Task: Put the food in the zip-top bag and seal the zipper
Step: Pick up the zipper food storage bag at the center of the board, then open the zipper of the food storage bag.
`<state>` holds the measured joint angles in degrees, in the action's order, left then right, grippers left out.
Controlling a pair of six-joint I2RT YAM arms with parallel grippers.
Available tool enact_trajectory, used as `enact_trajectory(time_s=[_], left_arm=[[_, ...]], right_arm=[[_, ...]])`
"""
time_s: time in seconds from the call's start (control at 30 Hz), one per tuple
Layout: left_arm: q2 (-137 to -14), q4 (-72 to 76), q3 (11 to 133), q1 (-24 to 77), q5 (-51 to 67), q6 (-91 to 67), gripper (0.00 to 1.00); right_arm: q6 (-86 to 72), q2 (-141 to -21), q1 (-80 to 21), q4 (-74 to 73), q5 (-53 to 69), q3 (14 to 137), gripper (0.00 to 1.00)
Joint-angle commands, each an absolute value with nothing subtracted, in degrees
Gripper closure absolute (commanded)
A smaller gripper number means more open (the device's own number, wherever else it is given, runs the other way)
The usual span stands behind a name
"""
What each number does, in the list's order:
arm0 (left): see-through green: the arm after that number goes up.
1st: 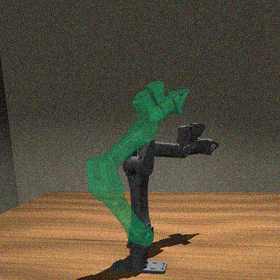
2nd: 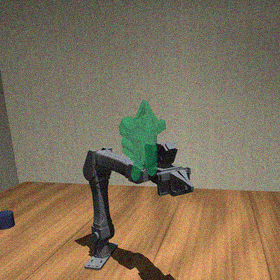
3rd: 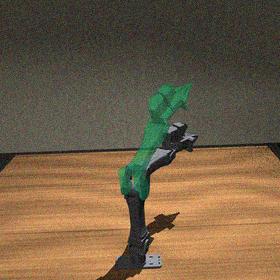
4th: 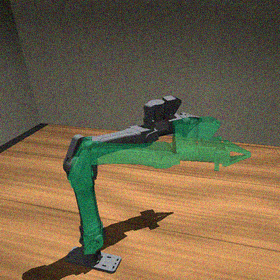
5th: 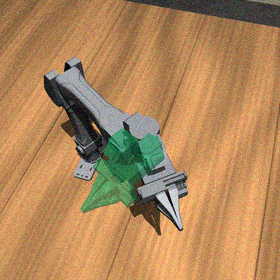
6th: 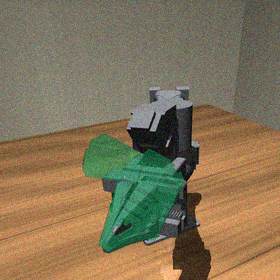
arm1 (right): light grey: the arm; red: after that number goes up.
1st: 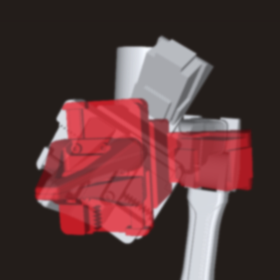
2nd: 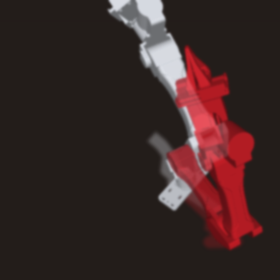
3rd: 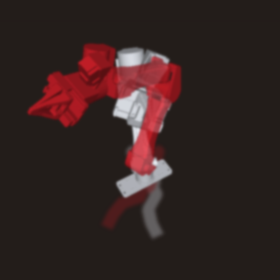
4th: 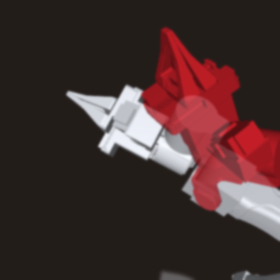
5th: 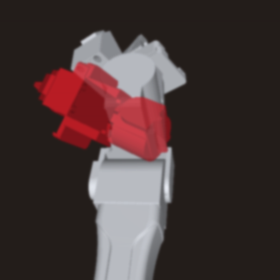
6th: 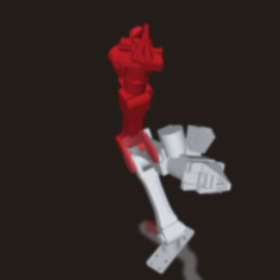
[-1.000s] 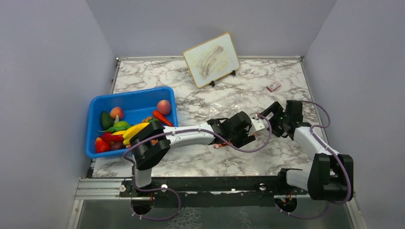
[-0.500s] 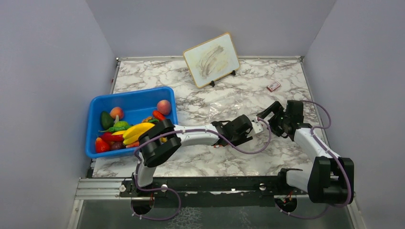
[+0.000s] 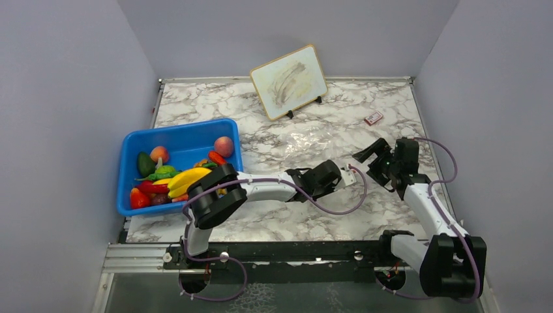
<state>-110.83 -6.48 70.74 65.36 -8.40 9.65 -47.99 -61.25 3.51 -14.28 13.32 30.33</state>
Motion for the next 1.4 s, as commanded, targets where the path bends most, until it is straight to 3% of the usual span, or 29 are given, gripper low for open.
enact_trajectory(time_s=[0.0, 0.4, 0.6, 0.73, 1.07, 1.37], left_arm=[[-106.3, -4.4, 69.7, 65.7, -9.3, 8.9, 1.00], [-102.3, -3.7, 71.4, 65.6, -16.8, 4.1, 1.00], [-101.5, -4.5, 74.1, 65.5, -17.7, 1.6, 1.00], [-101.3, -6.5, 76.7, 65.4, -14.3, -0.1, 1.00], [-101.8, -7.7, 77.9, 65.5, -11.1, -4.1, 1.00], [-101.7, -8.3, 80.2, 65.5, -10.3, -6.7, 1.00]], right_arm=[[-48.2, -56.6, 4.0, -16.7, 11.1, 30.7, 0.11], [-50.8, -50.7, 4.0, -20.1, 14.8, 28.3, 0.15], [-51.5, -49.3, 4.0, -15.2, 20.7, 26.1, 0.45], [-51.8, -49.3, 4.0, -7.4, 28.2, 22.9, 0.54], [-52.1, -48.8, 4.0, 3.0, 38.0, 19.9, 0.55], [-53.8, -50.2, 4.0, 7.4, 38.6, 16.9, 0.56]])
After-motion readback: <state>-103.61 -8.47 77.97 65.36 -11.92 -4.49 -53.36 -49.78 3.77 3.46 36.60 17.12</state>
